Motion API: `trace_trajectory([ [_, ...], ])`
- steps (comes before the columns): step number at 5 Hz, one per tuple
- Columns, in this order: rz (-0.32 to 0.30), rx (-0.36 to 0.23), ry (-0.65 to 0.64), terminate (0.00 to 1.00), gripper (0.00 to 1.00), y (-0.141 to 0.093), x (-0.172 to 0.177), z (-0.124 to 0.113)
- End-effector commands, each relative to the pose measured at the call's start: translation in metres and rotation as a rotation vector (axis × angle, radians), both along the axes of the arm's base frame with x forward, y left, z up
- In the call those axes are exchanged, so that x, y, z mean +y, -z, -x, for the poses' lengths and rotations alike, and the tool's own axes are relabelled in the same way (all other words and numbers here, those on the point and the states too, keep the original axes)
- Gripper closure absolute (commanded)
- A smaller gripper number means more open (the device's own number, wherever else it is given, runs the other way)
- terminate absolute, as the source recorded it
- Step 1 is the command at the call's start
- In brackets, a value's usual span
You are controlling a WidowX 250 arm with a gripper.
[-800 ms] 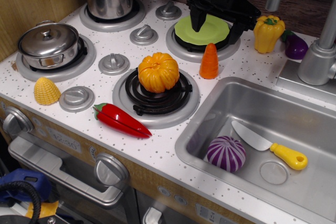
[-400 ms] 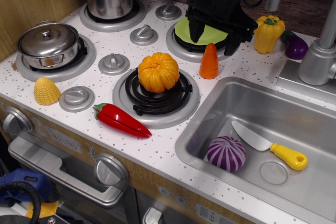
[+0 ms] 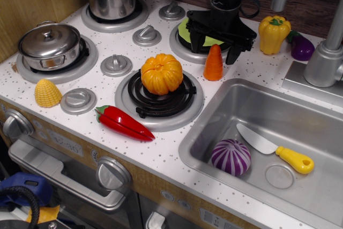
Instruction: Put carrot on plate
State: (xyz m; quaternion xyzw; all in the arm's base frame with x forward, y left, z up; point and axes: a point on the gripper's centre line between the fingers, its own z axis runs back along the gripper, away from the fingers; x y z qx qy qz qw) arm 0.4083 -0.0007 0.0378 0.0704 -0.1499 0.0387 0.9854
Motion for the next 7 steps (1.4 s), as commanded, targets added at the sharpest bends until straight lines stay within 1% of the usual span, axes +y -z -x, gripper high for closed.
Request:
trace_trajectory([
  [1,0.019,-0.034,-0.009,0.00,0.00,-0.008,0.005,-0.003],
  [2,0.037,-0.025,-0.012,0.00,1.00,-0.010,0.005,-0.002],
  [3,0.018,-0.033,-0.015,0.00,1.00,-0.019,0.005,-0.003],
  [4,-0.012,-0.037,0.013,0.00,1.00,-0.042,0.013,-0.008],
  [5,-0.055,-0.075,0.044,0.00,1.00,-0.058,0.021,-0.017],
  [7,-0.102,-0.174,0.101,0.00,1.00,-0.065,0.033,-0.036],
])
